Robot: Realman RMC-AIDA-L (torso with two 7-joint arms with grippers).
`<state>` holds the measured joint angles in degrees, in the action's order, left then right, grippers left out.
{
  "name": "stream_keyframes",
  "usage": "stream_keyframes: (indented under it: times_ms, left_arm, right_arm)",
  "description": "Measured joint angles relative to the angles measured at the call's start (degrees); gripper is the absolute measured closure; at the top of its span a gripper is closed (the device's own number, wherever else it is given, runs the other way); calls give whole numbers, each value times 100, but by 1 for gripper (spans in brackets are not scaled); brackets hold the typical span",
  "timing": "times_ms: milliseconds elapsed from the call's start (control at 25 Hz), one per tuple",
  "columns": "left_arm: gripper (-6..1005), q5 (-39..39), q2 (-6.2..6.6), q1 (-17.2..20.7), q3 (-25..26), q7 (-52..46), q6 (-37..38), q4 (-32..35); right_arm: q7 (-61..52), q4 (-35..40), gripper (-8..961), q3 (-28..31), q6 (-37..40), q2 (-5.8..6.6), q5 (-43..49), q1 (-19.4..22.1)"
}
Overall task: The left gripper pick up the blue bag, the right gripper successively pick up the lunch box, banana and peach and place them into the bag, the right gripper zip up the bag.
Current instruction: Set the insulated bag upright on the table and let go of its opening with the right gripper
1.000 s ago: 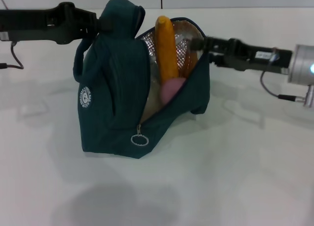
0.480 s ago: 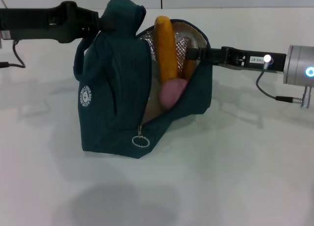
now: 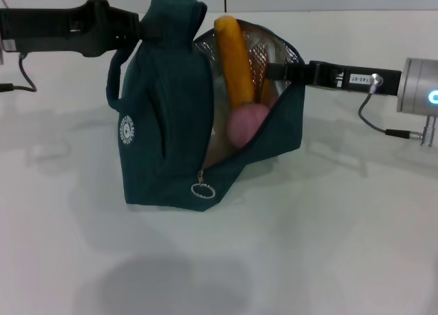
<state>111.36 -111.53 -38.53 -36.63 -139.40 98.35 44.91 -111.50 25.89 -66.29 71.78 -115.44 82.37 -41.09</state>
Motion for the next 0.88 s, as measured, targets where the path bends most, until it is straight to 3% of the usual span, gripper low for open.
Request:
stream_keyframes:
  times_ms: [240,480,600,880]
  left_arm:
    - [968,-181,-31,-63,23,-4,0,-136]
    - [968,-245,-115,-258,-30,25,-63,-530]
    - [968,-148,-220,-360,-45,76,-120,-723]
    - [968,-44,-361,-432,-186,97,-202,-882]
  right_arm:
    - [222,1051,812,5,380,-6,-80,511]
    - [89,2287,861,4,957,38,-97,1140]
    - [69,2174,877,15,967,50,-100,1163]
    - [177,925,888,20,846,147,-26,721]
